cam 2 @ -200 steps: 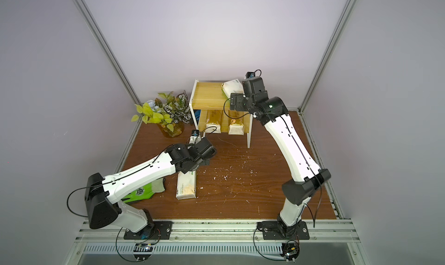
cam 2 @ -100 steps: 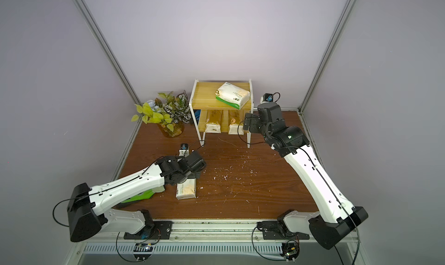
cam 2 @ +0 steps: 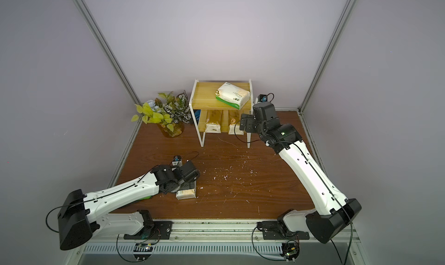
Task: Place the tissue boxes on the shelf by color
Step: Pick up the box of tissues from the center of the board.
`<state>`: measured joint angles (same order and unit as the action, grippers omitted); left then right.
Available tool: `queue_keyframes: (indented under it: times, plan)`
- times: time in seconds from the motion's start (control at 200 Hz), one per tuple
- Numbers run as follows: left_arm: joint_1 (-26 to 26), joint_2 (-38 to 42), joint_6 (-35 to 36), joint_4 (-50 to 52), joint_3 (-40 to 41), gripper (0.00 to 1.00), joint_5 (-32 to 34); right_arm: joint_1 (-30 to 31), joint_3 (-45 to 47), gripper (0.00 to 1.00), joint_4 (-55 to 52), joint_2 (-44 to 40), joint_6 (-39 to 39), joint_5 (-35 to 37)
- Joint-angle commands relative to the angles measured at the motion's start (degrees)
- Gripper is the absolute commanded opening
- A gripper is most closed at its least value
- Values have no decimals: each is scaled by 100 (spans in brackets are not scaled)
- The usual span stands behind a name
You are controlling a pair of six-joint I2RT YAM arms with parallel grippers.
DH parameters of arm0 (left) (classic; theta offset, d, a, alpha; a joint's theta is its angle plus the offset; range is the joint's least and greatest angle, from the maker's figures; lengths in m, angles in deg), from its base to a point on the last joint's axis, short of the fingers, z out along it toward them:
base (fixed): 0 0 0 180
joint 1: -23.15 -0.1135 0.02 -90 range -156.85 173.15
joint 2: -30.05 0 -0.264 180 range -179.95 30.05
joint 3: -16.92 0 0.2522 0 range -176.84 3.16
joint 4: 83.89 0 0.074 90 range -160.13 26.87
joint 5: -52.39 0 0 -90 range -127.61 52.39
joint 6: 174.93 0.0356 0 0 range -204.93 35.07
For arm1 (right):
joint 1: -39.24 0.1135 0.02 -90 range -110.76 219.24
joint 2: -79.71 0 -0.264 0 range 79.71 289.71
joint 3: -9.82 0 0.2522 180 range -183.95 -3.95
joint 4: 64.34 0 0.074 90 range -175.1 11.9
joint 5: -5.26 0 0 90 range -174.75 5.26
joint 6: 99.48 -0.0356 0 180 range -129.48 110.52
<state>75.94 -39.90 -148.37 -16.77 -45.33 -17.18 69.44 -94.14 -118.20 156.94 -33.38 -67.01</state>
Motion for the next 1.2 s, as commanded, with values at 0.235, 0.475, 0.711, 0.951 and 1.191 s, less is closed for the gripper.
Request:
queue_keyframes:
  times: [0.235, 0.475, 0.711, 0.951, 1.191]
  plan:
    - [-24, 318, -207, 45, 273, 99, -436, 18, 271, 99, 228, -340, -88, -6]
    - [-13, 129, -148, -293, 393, 99, -619, 18, 361, 99, 229, -470, -71, 22]
    - [-15, -63, -95, -638, 444, 98, -785, 20, 405, 99, 207, -520, -88, 28]
    - [-13, -152, -155, -745, 697, 99, -903, 20, 415, 99, 186, -588, -36, 92]
    - [-15, -492, -21, -1170, 848, 98, -1162, 19, 474, 99, 186, -624, -50, 94]
